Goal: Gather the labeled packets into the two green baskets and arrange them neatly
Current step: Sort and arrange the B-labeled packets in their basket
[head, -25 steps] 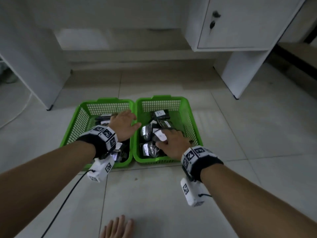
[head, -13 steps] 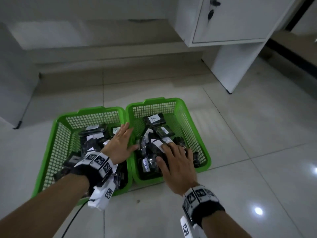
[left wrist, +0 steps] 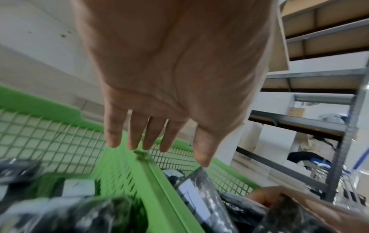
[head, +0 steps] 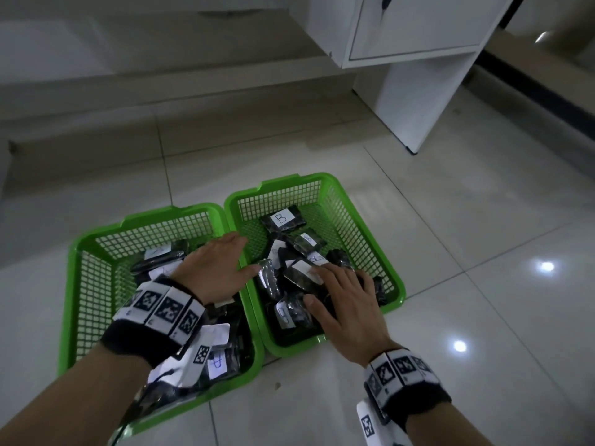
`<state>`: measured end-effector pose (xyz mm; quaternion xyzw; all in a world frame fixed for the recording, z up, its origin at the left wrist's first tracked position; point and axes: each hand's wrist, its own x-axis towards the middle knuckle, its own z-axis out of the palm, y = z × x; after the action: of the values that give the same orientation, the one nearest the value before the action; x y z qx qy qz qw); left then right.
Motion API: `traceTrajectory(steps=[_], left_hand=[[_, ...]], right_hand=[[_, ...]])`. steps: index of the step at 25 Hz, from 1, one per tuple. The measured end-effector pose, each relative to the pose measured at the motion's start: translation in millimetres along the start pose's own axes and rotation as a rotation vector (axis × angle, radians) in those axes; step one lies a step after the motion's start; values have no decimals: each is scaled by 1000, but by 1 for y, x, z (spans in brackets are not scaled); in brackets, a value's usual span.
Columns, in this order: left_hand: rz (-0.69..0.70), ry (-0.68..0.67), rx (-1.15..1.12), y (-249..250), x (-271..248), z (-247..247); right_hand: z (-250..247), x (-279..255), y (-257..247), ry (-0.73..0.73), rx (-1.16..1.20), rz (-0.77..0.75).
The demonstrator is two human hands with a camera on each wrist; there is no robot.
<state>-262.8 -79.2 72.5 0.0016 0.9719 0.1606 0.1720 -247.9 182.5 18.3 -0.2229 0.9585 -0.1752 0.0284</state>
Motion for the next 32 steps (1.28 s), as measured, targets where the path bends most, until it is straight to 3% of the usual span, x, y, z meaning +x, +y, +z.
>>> traceTrajectory(steps=[4,11,14,17,21,25,27,32], left_hand=[[2,8,81,3,4,-2],[30,33,29,-17,4,-3],[15,-15,-35,-20,6,-14],[-7,-34,-34,-13,23,-34],[-69,64,27,-2,84,-53],[-262,-27,-244,12,131,-41],[-326,44,-335,13,141,-23],[-251,310,-415,3,146,16]], right_hand=[[3,2,-1,72,72,45],[1,9,-6,94,126,124],[-16,37,-11,158,107,57],[-32,81,-5,-7,285,97],[-25,155,19,-198,230,199],[-9,208,17,-323,304,280],[5,218,18,-376,332,307],[23,214,24,-320,533,392]])
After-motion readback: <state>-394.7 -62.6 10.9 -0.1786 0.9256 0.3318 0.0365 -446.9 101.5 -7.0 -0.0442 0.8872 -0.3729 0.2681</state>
